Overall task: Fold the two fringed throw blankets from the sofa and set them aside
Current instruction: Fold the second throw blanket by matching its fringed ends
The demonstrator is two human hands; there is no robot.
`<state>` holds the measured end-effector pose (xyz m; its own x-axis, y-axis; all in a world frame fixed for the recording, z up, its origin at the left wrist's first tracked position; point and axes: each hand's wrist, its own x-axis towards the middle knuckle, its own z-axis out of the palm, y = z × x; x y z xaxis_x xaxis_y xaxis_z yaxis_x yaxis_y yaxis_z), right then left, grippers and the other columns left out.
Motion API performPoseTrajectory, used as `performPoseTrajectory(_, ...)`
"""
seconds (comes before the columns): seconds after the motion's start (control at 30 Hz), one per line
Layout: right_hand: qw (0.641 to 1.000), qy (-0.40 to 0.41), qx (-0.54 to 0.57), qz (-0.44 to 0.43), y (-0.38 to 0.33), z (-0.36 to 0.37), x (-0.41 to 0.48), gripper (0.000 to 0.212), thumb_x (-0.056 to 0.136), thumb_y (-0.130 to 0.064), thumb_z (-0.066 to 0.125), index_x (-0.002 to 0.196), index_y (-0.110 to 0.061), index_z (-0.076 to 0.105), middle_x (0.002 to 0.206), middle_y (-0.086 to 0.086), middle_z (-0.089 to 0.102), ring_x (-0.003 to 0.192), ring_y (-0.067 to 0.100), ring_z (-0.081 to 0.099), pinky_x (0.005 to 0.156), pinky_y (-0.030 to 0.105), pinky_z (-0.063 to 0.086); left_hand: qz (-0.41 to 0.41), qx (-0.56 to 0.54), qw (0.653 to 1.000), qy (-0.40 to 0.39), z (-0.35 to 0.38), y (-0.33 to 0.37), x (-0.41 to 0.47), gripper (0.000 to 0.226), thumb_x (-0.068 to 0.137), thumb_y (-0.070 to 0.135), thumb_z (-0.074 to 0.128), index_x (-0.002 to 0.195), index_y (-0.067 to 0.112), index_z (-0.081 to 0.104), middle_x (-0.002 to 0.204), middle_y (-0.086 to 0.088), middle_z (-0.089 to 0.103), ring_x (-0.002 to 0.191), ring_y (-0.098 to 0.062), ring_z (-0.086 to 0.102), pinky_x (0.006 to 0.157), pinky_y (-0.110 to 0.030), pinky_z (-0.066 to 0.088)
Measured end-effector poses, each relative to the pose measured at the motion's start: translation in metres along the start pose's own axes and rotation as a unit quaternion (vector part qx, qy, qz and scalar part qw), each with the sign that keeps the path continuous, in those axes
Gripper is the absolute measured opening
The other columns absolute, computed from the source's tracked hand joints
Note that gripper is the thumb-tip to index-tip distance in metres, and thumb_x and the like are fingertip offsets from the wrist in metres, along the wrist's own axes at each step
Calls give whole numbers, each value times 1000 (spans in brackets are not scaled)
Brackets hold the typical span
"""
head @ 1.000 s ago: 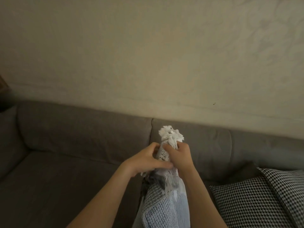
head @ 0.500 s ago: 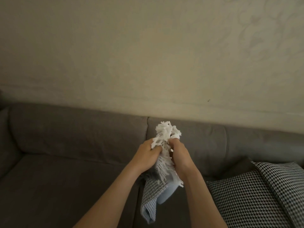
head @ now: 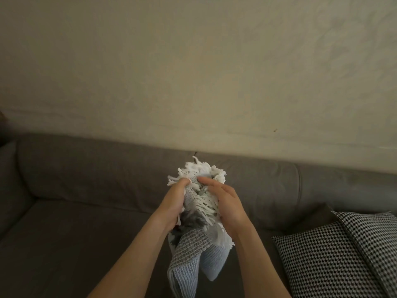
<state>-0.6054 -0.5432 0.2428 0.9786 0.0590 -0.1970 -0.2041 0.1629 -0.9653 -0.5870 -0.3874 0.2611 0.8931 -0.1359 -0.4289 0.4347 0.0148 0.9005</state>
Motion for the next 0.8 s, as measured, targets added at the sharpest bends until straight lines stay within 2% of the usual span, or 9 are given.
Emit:
performPoseTrajectory(0.1,1000,-7,26,-1,5,2,0,36,106,-13,50,127,-25,77,124,19,75,115,35,72,108,53,53,-11,-63,998,-15,-7,-5,3,47,101,34,42,109,3,76,108,-23,75,97,-36,71,90,-46,54)
performPoseTrajectory(0.17,1000,-13,11,-8,6,5,1,36,99,-17,57,126,-32,76,108,36,70,89,41,63,92,50,52,-18,-58,998,-22,-6,-5,3,40,102,34,47,101,6,76,92,-15,77,86,-31,74,83,-43,56)
performPoseTrajectory(0.23,1000,-9,-14,-18,6,6,1,38,95,-14,61,123,-33,77,91,27,68,79,34,54,79,46,48,8,-4,1000,-16,-3,-3,1,30,104,34,57,105,11,76,91,-10,81,85,-27,79,79,-38,58)
performPoseTrajectory(0.37,1000,8,-13,-27,5,3,-1,41,97,0,62,122,-28,78,97,11,80,81,33,72,79,46,62,28,39,999,3,-5,-2,0,20,104,19,64,121,13,70,100,-4,83,95,-21,80,79,-35,61)
performPoseTrajectory(0.47,996,37,-59,-48,8,-5,1,43,99,-4,57,126,-33,74,72,13,58,56,26,40,53,37,42,2,75,997,-5,-13,0,2,13,103,5,59,112,7,68,86,2,82,87,-16,79,74,-32,60)
performPoseTrajectory(0.63,982,75,-141,-97,5,-19,1,47,104,2,43,134,-26,64,53,-6,41,43,7,28,41,20,28,-16,114,990,-83,-24,8,-1,23,102,-9,53,102,4,72,93,-8,82,88,-20,80,78,-32,64)
performPoseTrajectory(0.7,971,96,-183,-118,3,-18,5,45,103,3,43,133,-21,66,59,-13,54,44,2,34,45,16,32,-8,123,987,-107,-27,7,1,28,101,-11,51,110,4,73,102,-13,82,97,-26,79,87,-39,64)
performPoseTrajectory(0.77,951,115,-253,-136,3,-6,9,46,102,1,45,133,-23,68,99,-11,69,65,-4,52,64,14,47,3,141,982,-124,-23,6,3,35,98,-9,55,123,8,72,114,-17,79,109,-34,76,100,-53,59)
performPoseTrajectory(0.8,941,120,-284,-139,4,3,10,48,100,1,46,134,-24,68,116,-7,65,84,-5,57,81,17,52,8,148,981,-125,-20,5,4,39,95,-8,56,125,12,71,117,-19,78,112,-38,75,103,-59,57)
